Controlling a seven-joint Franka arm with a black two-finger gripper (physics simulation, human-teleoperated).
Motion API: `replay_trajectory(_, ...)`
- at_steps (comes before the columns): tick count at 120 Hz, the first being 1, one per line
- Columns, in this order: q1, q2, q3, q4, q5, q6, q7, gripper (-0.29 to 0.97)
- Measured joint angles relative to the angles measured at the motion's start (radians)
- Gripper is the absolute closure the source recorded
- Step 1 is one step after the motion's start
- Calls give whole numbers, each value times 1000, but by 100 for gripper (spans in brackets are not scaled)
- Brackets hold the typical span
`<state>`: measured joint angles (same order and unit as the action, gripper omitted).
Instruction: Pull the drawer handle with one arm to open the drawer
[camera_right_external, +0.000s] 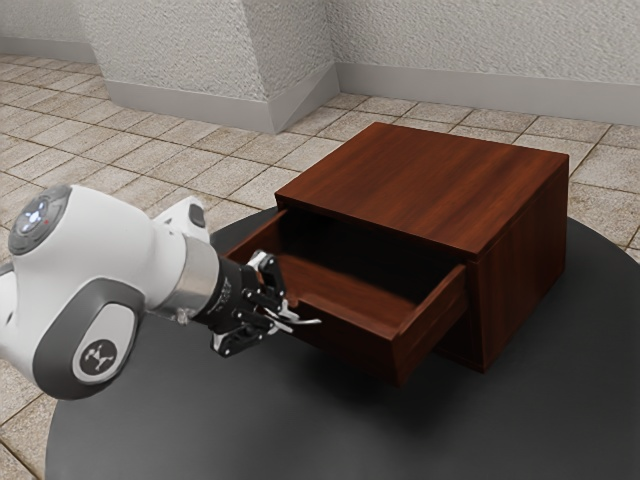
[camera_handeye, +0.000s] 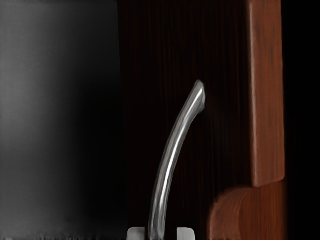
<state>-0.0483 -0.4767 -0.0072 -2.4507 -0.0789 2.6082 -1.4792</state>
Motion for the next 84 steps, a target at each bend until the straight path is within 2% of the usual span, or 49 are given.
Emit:
replay_trajectory(29, 10, -47, 1, -36, 1, 0, -3, 76)
replay_trajectory(55, 14, -67, -1, -57, 2, 3, -3, 57)
replay_trajectory(68, 59, -93, -56, -76, 2, 3, -3, 53)
replay_trajectory(84, 72, -119, -99, -96, 2, 4, -4, 50)
